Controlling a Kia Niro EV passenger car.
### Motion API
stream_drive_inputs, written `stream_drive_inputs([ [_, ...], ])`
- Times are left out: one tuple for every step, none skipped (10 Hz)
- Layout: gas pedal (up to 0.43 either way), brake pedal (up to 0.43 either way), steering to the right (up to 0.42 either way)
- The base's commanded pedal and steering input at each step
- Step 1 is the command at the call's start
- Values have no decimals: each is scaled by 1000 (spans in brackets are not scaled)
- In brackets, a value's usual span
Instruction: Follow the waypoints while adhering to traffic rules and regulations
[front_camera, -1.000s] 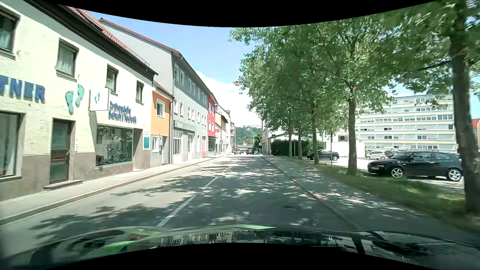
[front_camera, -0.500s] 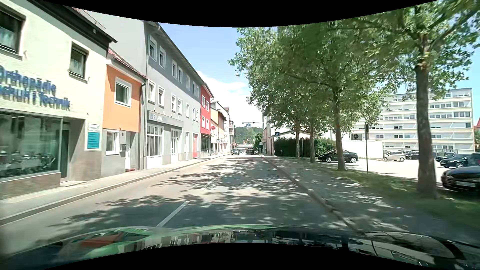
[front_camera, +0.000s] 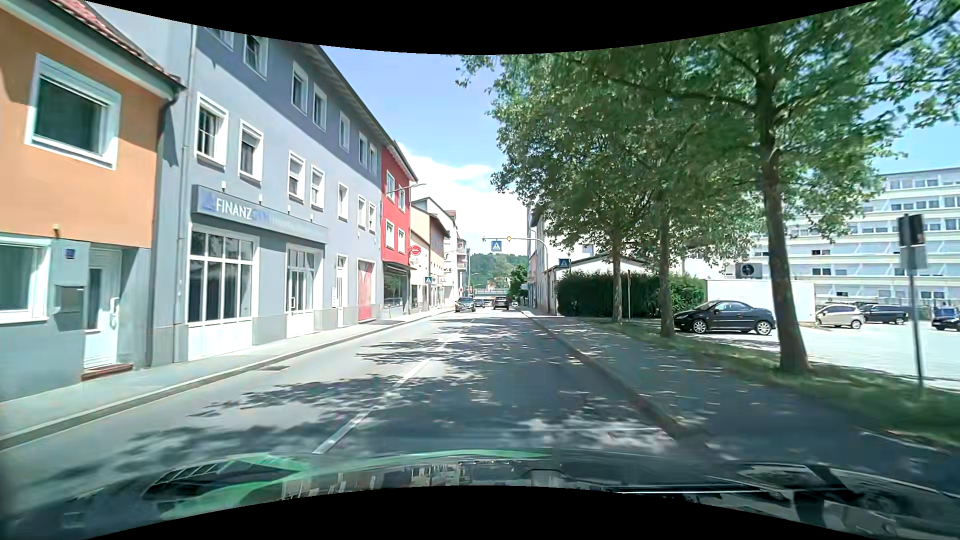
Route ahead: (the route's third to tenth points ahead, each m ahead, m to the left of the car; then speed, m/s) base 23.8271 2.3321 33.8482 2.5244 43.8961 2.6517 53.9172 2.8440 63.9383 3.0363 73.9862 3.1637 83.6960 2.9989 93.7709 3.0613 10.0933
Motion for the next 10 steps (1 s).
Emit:
stream_drive_inputs([
  [150, 0, -4],
  [157, 0, -5],
  [157, 0, -5],
  [157, 0, -4],
  [157, 0, -5],
  [157, 0, -4],
  [150, 0, -5],
  [138, 0, -4],
  [130, 0, -4],
  [118, 0, -5],
])
